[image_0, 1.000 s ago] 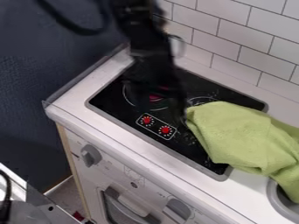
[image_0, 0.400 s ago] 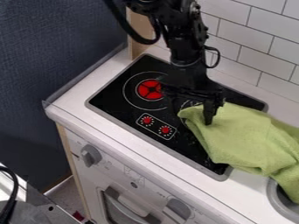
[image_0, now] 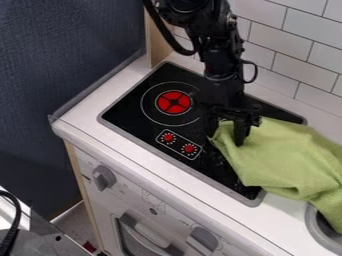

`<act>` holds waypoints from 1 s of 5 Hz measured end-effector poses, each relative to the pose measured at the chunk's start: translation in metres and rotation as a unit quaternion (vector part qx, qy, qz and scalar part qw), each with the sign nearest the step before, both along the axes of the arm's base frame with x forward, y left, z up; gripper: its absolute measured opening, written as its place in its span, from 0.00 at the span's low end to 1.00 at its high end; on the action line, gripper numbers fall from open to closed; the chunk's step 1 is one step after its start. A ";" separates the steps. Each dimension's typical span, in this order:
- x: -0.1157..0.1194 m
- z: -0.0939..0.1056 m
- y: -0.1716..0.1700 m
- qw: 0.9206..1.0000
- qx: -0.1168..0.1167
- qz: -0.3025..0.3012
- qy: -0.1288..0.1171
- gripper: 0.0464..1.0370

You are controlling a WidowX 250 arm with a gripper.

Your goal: Moved the cloth from right To Left

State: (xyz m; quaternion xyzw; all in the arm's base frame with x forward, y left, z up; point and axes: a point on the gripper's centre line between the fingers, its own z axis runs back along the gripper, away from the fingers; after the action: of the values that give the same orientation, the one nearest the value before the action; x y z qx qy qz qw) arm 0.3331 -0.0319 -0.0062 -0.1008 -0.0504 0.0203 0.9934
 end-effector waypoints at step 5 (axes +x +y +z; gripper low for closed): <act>-0.017 0.017 0.100 0.998 0.047 -0.049 0.006 0.01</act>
State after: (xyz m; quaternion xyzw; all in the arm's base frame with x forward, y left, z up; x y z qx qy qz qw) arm 0.3157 0.0679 0.0109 -0.0559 -0.0403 -0.0303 0.9972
